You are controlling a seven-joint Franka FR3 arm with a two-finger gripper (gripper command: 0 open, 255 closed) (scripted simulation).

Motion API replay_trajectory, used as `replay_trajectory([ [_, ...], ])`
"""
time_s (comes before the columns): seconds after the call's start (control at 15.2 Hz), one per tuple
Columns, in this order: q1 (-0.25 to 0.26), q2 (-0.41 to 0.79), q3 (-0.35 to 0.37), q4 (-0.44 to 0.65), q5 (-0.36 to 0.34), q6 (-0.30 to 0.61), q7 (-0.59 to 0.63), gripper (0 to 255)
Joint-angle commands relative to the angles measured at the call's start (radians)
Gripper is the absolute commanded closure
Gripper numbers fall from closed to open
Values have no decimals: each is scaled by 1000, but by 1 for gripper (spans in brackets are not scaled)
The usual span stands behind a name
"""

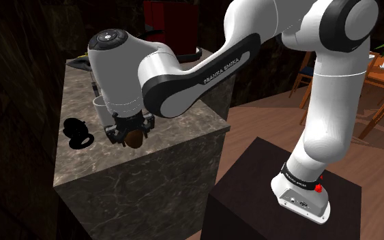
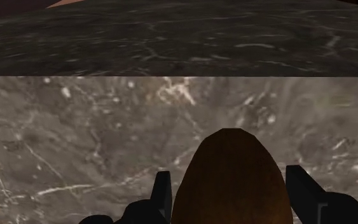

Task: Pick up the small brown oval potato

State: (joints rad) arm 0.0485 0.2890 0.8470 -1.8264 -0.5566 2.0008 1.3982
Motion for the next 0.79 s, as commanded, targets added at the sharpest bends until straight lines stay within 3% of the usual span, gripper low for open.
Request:
replay_trajectory([
  [0.0, -2, -8, 4, 12, 10, -16, -10, 255],
  [0.73, -10, -51, 23, 113, 66, -132, -73, 255],
])
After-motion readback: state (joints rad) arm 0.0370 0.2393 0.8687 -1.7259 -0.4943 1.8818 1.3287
